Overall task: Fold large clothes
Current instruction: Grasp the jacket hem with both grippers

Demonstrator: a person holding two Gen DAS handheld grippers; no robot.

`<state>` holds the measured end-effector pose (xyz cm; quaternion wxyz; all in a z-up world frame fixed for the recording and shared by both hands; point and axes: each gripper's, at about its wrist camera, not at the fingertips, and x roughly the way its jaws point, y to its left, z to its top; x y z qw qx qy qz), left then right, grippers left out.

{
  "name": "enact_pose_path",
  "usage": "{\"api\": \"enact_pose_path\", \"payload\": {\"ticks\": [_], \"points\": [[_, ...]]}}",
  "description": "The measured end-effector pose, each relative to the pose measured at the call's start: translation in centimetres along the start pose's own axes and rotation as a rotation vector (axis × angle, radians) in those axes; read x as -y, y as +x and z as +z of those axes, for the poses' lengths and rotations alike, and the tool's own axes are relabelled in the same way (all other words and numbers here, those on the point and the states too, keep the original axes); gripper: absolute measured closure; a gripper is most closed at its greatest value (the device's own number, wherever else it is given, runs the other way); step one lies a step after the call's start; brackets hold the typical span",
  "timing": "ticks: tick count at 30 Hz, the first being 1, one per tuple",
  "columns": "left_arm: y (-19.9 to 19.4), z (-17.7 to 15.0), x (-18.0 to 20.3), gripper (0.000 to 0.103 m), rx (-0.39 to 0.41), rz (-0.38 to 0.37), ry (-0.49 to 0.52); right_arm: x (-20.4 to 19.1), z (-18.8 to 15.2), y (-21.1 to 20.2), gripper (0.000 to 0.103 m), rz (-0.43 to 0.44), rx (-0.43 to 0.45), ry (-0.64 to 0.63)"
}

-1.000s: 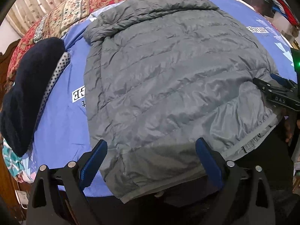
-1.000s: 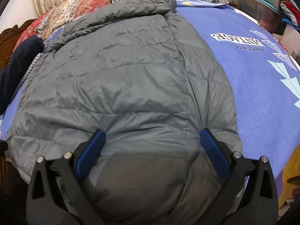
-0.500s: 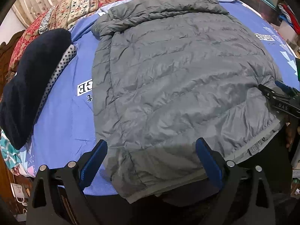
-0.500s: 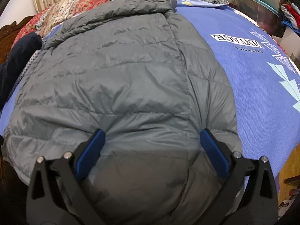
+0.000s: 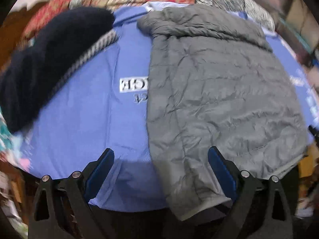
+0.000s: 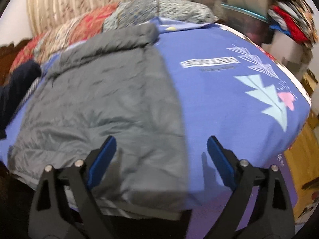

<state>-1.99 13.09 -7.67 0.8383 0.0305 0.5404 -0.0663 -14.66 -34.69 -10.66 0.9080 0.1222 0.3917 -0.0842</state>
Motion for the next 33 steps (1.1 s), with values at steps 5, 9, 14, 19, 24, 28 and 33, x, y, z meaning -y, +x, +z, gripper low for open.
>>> {"api": "enact_pose_path", "payload": {"ticks": [5, 9, 14, 19, 24, 28, 33], "points": [[1.5, -1.6, -3.7, -0.005, -0.069, -0.176, -0.163, 2.5, -0.2, -0.2, 0.019, 0.114, -0.039, 0.100], [4.4, -3.4, -3.3, -0.005, -0.169, -0.302, -0.222, 1.8, -1.8, 1.0, 0.027, 0.196, -0.129, 0.116], [7.0, -4.9, -1.2, -0.004, -0.251, -0.323, -0.194, 2.7, -3.7, 1.9, 0.060, 0.215, -0.192, 0.159], [7.9, -5.7, -0.2, 0.006, -0.307, -0.381, -0.214, 2.4, -3.2, 0.3, 0.100, 0.235, -0.185, 0.109], [7.3, -5.6, 0.1, 0.013, -0.294, -0.398, -0.203, 4.8, -3.0, -0.8, 0.097, 0.322, -0.150, 0.199], [7.3, -5.2, 0.3, 0.018, -0.298, -0.401, -0.187, 5.6, -4.1, -0.2, 0.094, 0.394, -0.173, 0.282], [7.2, -5.6, -0.1, 0.019, -0.308, -0.416, -0.212, 6.6, -5.0, 0.0, 0.038, 0.425, -0.163, 0.365]]}}
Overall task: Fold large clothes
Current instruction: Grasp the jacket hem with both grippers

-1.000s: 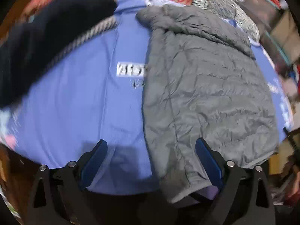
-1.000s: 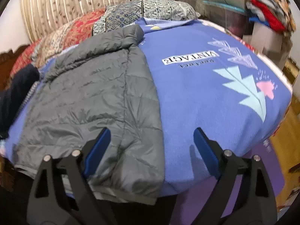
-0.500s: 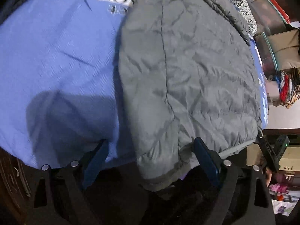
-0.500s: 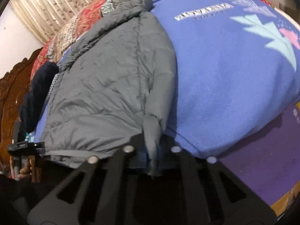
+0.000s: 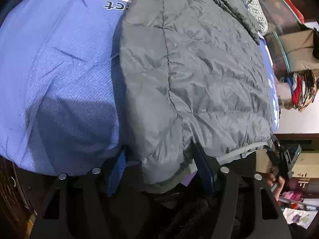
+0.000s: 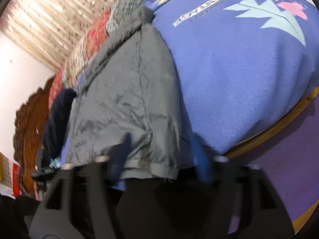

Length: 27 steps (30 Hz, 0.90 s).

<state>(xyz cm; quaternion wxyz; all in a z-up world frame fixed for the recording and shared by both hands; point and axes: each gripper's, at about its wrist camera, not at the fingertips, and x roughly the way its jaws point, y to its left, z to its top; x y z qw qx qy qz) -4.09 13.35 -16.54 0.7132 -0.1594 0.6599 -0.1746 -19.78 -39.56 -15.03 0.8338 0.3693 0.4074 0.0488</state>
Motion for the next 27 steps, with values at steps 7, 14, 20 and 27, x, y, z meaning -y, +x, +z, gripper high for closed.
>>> {"api": "enact_pose_path", "payload": {"ticks": [7, 14, 20, 27], "points": [[0.3, -0.2, 1.3, 0.058, -0.021, 0.029, 0.045, 0.4, 0.1, 0.7, 0.039, 0.033, -0.077, 0.023], [-3.8, 0.6, 2.2, 0.075, 0.006, -0.094, 0.031, -3.8, 0.5, -0.5, 0.098, 0.123, -0.177, -0.148], [-8.9, 4.5, 1.1, 0.075, 0.094, -0.322, -0.076, -7.2, 6.4, -3.9, 0.099, 0.181, -0.041, -0.222], [-11.2, 14.8, 3.1, 0.075, 0.179, -0.349, -0.112, -10.8, 16.7, 0.4, 0.099, 0.191, 0.044, -0.224]]}}
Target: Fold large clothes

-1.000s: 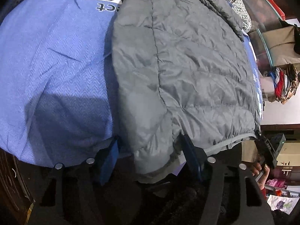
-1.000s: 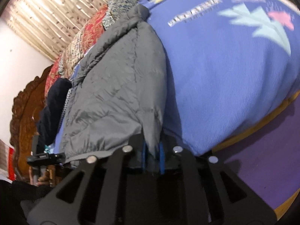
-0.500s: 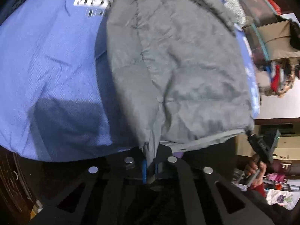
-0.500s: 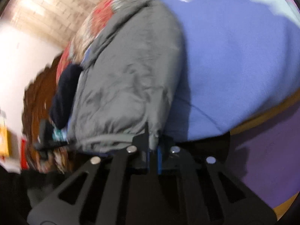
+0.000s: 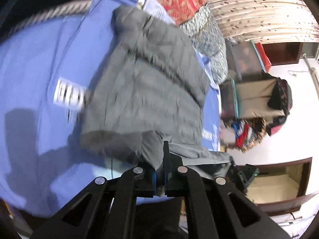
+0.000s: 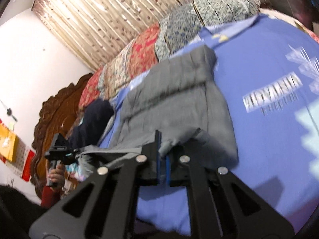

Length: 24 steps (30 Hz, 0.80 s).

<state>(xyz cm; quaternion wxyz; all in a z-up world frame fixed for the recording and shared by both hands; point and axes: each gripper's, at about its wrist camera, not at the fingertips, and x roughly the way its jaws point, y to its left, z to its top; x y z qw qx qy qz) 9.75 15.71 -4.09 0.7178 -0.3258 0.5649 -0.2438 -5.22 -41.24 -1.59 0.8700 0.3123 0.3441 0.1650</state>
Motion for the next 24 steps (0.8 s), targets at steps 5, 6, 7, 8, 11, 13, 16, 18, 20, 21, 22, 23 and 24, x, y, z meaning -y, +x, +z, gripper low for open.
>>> {"api": "enact_pose_path", "payload": {"ticks": [5, 6, 7, 8, 11, 13, 16, 18, 20, 21, 22, 23, 24], "points": [[4.0, 8.7, -1.1, 0.071, -0.035, 0.115, -0.099, 2.7, 8.3, 9.8, 0.099, -0.088, -0.042, 0.099], [5.6, 10.8, -1.8, 0.069, -0.052, 0.156, -0.118, 3.8, 9.2, 12.1, 0.097, -0.129, -0.046, 0.141], [7.2, 12.4, -2.7, 0.068, -0.076, 0.205, -0.132, 4.8, 9.9, 13.4, 0.093, -0.159, -0.049, 0.165], [8.8, 13.8, -3.6, 0.068, -0.104, 0.256, -0.147, 6.4, 10.5, 15.9, 0.083, -0.222, -0.061, 0.212], [11.7, 16.1, -5.8, 0.068, -0.145, 0.336, -0.210, 9.2, 11.0, 18.0, 0.029, -0.326, -0.019, 0.326], [12.1, 17.0, -5.7, 0.068, -0.152, 0.327, -0.194, 10.5, 11.1, 17.4, 0.029, -0.318, 0.030, 0.359], [12.0, 17.5, -4.6, 0.068, -0.146, 0.340, -0.139, 9.3, 11.8, 15.0, 0.029, -0.380, 0.116, 0.298], [11.6, 17.3, -3.9, 0.068, -0.135, 0.347, -0.112, 5.2, 11.8, 13.4, 0.029, -0.388, 0.173, 0.114], [11.2, 17.1, -3.5, 0.067, -0.123, 0.346, -0.097, 0.1, 11.0, 13.8, 0.029, -0.294, 0.132, -0.078], [10.9, 16.8, -3.3, 0.066, -0.118, 0.345, -0.094, -1.9, 10.6, 14.9, 0.029, -0.229, 0.088, -0.141], [10.7, 16.7, -3.1, 0.065, -0.116, 0.349, -0.092, -4.0, 9.6, 16.5, 0.029, -0.161, 0.023, -0.208], [10.5, 16.7, -3.1, 0.065, -0.116, 0.353, -0.090, -6.1, 8.3, 18.7, 0.029, -0.106, -0.054, -0.270], [10.3, 16.5, -3.0, 0.064, -0.117, 0.355, -0.089, -7.3, 7.2, 20.6, 0.032, -0.069, -0.113, -0.306]]}}
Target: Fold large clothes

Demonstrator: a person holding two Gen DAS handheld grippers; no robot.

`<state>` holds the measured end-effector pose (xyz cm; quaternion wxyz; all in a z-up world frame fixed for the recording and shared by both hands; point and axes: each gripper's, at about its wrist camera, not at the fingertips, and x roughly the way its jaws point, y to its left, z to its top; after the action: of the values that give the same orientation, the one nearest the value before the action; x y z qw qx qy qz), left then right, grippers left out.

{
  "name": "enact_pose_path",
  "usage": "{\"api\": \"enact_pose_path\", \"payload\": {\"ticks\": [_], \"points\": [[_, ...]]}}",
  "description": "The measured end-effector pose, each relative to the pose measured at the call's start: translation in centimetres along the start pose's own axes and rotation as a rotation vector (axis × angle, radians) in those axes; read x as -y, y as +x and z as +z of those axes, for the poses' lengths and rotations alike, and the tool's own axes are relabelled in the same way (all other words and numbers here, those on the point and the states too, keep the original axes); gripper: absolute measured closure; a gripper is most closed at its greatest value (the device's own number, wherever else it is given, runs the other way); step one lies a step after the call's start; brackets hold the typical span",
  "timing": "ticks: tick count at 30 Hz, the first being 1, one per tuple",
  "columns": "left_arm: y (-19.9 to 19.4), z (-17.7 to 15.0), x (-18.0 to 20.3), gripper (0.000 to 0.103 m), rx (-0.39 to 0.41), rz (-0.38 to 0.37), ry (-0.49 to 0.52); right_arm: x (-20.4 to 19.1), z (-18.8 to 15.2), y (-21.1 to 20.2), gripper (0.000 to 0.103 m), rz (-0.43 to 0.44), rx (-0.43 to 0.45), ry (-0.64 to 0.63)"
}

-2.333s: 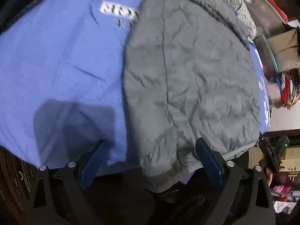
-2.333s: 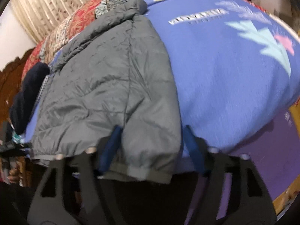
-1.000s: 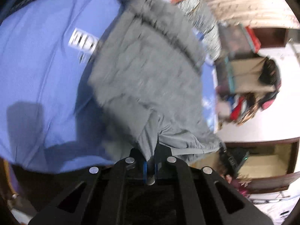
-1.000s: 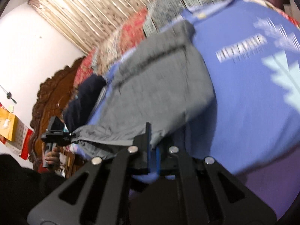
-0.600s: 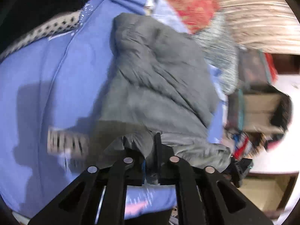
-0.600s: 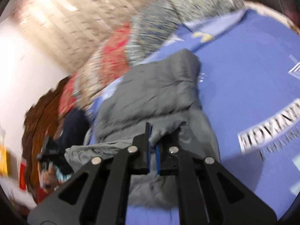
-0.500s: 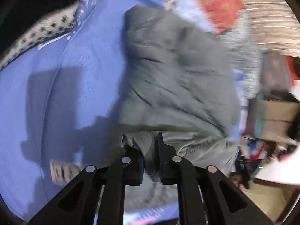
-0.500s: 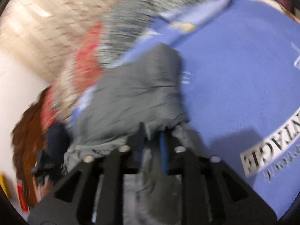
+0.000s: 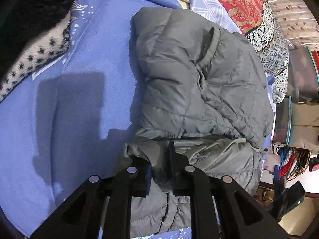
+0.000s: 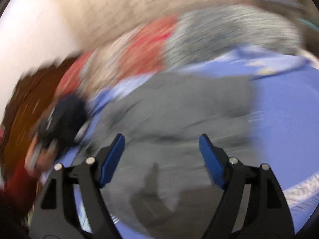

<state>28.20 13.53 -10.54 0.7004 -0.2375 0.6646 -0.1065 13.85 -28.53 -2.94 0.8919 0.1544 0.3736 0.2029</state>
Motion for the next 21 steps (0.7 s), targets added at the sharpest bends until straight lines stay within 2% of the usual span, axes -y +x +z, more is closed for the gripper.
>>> {"api": "enact_pose_path", "payload": {"ticks": [2, 3, 5, 6, 9, 11, 13, 14, 15, 17, 19, 21], "points": [[-0.5, -0.5, -0.4, 0.064, -0.003, -0.012, 0.000, -2.3, -1.4, 4.1, 0.038, 0.058, -0.101, -0.043], [-0.8, -0.7, -0.7, 0.063, -0.003, -0.025, -0.003, -2.7, -2.4, 7.1, 0.038, 0.023, -0.159, -0.052], [-2.3, -1.4, -1.3, 0.062, 0.009, -0.091, -0.012, -1.1, -4.3, 11.0, 0.039, -0.102, -0.239, -0.049], [-3.2, -1.6, -1.4, 0.061, 0.023, -0.106, -0.015, -0.3, -5.1, 12.1, 0.038, -0.127, -0.257, -0.042], [-6.5, -2.5, -2.0, 0.054, 0.122, -0.026, -0.008, -0.3, -5.2, 12.1, 0.038, -0.145, -0.225, -0.053], [-8.8, -3.2, -1.9, 0.052, 0.190, -0.027, 0.003, -0.6, -5.0, 11.4, 0.037, -0.145, -0.243, -0.053], [-9.8, -3.8, -0.2, 0.050, 0.221, -0.066, 0.048, -0.8, -4.3, 9.2, 0.037, -0.097, -0.239, -0.034], [-9.9, -4.1, 1.3, 0.049, 0.230, -0.083, 0.098, -1.0, -3.3, 7.1, 0.037, -0.057, -0.196, -0.038], [-9.7, -4.3, 2.4, 0.049, 0.238, -0.085, 0.135, -1.1, -2.6, 5.6, 0.036, -0.048, -0.164, -0.045], [-8.1, -4.7, 6.6, 0.048, 0.262, -0.087, 0.264, -0.6, 0.8, 2.9, 0.036, -0.051, -0.082, -0.040], [-5.3, -4.8, 9.3, 0.048, 0.260, -0.096, 0.348, 0.5, 4.7, 2.6, 0.036, -0.067, -0.033, 0.000], [-1.5, -4.6, 10.2, 0.048, 0.223, -0.100, 0.379, 1.8, 9.0, 4.0, 0.036, -0.097, -0.015, 0.043]]}}
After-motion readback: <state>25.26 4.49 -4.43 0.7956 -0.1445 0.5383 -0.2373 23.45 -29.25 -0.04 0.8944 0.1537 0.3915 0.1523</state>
